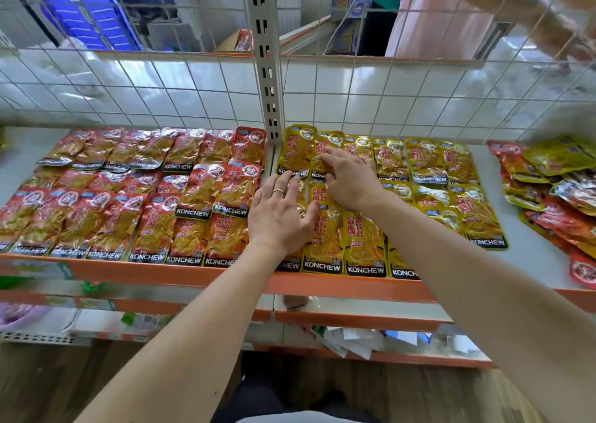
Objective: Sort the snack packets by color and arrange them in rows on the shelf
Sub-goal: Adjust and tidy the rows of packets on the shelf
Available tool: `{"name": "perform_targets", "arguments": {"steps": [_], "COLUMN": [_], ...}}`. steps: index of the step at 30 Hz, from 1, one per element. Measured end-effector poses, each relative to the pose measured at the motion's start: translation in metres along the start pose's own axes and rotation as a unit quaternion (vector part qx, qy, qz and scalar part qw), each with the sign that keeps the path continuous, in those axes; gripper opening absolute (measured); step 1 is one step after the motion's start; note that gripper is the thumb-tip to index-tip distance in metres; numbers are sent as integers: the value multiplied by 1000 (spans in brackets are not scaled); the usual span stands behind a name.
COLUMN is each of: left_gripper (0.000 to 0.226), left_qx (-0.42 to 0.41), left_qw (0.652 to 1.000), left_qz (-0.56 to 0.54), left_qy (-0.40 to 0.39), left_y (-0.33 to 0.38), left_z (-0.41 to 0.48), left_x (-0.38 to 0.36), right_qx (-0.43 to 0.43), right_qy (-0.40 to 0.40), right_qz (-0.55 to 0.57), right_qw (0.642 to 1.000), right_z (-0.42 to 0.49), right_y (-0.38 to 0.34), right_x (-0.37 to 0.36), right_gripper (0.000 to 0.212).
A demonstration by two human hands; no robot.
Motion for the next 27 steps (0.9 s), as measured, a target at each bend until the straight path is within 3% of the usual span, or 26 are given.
{"name": "perform_targets", "arguments": {"steps": [8, 11, 14, 17, 19, 21, 23, 27], "left_gripper": [71, 69, 64, 42, 34, 30, 28, 48], "left_qx": [-17, -22, -15, -71, -120, -123, -120, -166], "left_qw": [999, 1000, 997, 977, 951, 939, 947, 975], "left_qz": [15, -7, -46, -86, -92, -106, -115, -37], "left_qy": [-27, -8, 55, 184, 271, 303, 275, 142], "left_y": [0, 0, 0, 3, 6, 8, 13, 31], "left_z": [2, 1, -1, -9, -14, -21, -32, -70], "left_x": [-1, 1, 1, 7, 13, 24, 27, 3], "right_qx": [-3, -1, -6, -21, -18, -12, -7, -3], "right_qy": [1, 22, 68, 125, 123, 113, 114, 65], "right_qz": [13, 30, 74, 124, 130, 112, 82, 27], "right_qw": [1000, 999, 995, 984, 984, 987, 990, 998], "right_z": [5, 3, -12, -51, -83, -110, -127, -139], "right_y": [0, -2, -4, -9, -13, -12, -4, 9], "right_x": [-3, -3, 0, -2, -4, -5, -4, -6], "right_gripper": [62, 55, 44, 31, 28, 33, 38, 48]}}
Point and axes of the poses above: each hand's wrist, its own z-axis towards the middle knuckle, its own x-axis out of the back of the hand, y = z × x, the point moved 3 cm from there along z, towards the middle knuckle, and after that the axes turned 4 degrees about z, right-handed, at the moved point
